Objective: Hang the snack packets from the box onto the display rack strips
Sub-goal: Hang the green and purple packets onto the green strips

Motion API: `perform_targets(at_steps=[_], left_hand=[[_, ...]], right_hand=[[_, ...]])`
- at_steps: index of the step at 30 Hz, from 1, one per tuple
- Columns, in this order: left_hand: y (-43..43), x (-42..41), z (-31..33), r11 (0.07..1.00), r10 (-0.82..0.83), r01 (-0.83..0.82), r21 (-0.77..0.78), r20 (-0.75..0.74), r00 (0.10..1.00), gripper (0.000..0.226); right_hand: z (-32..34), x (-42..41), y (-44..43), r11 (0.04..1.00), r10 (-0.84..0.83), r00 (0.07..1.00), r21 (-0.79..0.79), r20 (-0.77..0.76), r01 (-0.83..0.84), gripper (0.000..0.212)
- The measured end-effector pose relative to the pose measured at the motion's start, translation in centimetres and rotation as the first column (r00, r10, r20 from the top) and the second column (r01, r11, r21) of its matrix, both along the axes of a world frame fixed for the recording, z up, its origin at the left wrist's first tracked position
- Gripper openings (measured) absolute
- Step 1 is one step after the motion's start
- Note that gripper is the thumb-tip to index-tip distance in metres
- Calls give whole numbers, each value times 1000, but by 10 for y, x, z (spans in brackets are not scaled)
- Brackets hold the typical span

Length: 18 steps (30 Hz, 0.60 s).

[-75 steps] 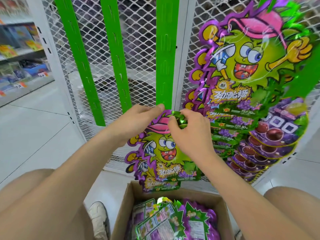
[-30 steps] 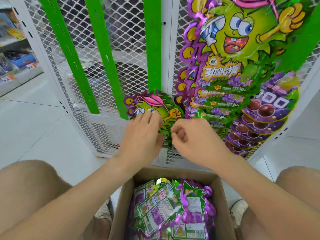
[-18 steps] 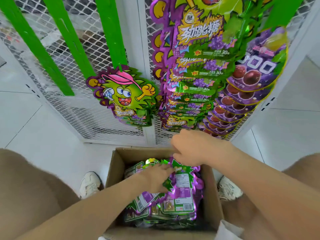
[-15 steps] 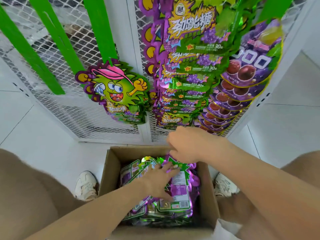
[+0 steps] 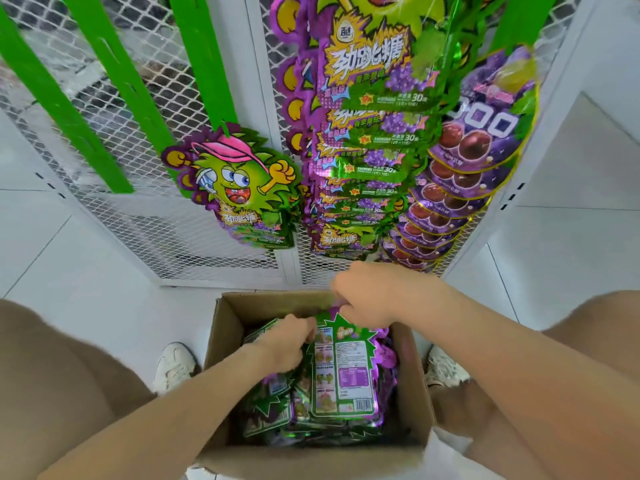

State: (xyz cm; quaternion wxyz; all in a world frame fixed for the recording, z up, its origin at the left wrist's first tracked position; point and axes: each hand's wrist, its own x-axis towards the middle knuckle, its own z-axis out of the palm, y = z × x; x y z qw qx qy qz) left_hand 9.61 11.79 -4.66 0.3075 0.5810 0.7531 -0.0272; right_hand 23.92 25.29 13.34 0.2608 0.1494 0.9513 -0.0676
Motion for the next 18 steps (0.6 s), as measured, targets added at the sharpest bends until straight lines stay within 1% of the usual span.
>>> perform_targets(at_steps=[1,2,3,4,7,8,9,10,11,12,14,15,16,18], left_hand=[[1,-9,13,999,18,-19,46,24,1000,33],[2,-16,28,994,38,-43,98,52,998,34],[3,-23,45,985,63,-76,158,86,994,35],[3,-30,64,972,87,-115,206,140,986,36],[-2,-47,122,907,143,-271,323,369,918,38],[-6,-52,141,878,169,-332,344,428,888,35],[-9,-58,158,854,195,-386,350,473,859,32],[-12,-63,173,831,212,-427,357,507,835,31],[-15,-68,187,809,222,-458,367,531,818,32],[-18,-72,201,789,226,-486,374,560,797,34],[-22,-81,224,738,220,-546,398,622,751,36],[-23,-86,233,705,226,-562,432,614,756,36],[-22,-91,239,667,239,-558,493,568,788,36],[-15,-101,250,582,274,-507,636,433,859,41]], right_hand=[[-1,-1,-1,1000,-6,1000,2,11,6,27],[0,-3,-1,1000,-19,1000,6,22,18,23],[0,-5,-1,999,-35,999,12,28,35,14],[1,-7,-1,999,-52,998,-6,19,52,10],[10,-14,1,988,-88,995,-132,-48,81,44],[14,-18,2,980,-104,989,-178,-103,84,44],[19,-22,1,969,-136,976,-227,-170,95,30],[25,-24,1,954,-180,951,-280,-250,107,22],[29,-28,3,936,-233,914,-332,-333,118,35],[34,-31,4,910,-304,865,-390,-400,139,41],[45,-35,2,847,-450,751,-496,-483,189,37],[49,-39,0,834,-488,691,-519,-533,188,31],[52,-43,-2,844,-494,629,-504,-601,181,25],[59,-52,-7,885,-461,516,-414,-722,213,16]])
